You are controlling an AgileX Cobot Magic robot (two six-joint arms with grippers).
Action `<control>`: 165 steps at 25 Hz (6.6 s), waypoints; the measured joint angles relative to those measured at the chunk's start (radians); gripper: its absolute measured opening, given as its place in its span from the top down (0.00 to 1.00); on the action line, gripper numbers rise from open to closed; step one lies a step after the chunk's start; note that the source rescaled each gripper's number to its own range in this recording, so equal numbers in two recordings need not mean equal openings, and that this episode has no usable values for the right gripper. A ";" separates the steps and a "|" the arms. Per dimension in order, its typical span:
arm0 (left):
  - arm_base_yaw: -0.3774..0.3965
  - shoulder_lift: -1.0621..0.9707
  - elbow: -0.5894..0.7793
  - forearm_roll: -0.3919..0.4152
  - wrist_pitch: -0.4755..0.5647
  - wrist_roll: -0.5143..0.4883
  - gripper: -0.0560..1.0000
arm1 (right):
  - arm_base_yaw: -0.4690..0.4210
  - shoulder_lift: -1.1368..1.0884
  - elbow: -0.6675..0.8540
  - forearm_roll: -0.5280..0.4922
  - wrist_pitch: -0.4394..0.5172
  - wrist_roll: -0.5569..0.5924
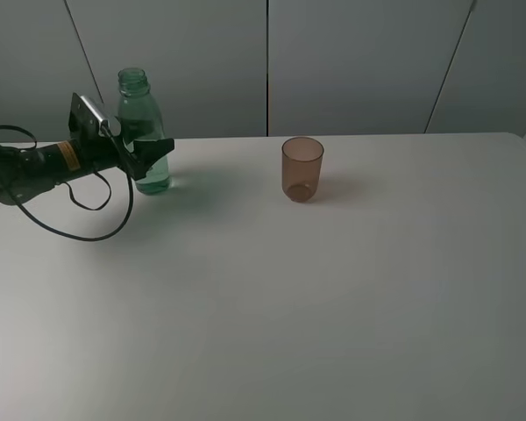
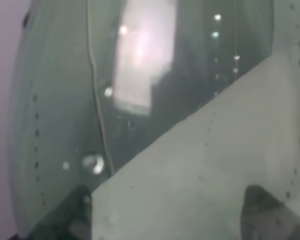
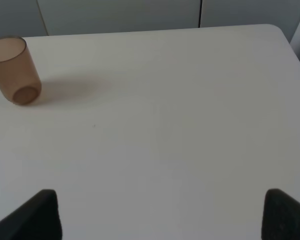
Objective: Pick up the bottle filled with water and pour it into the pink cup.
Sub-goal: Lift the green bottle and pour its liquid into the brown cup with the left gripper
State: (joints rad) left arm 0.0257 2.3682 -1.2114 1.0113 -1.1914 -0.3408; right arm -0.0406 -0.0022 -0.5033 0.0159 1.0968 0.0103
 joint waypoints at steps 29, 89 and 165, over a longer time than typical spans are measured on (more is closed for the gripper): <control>-0.302 0.155 -0.826 0.411 0.221 -0.071 0.95 | 0.000 0.000 0.000 0.000 0.000 0.000; -0.378 0.360 -1.113 0.517 0.416 0.475 0.95 | 0.000 0.000 0.000 0.000 0.000 0.000; -0.396 0.360 -1.156 0.497 0.493 0.743 0.95 | 0.000 0.000 0.000 0.000 0.000 0.000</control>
State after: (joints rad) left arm -0.3703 2.7281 -2.3669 1.5080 -0.6987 0.4022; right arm -0.0406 -0.0022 -0.5033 0.0159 1.0968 0.0103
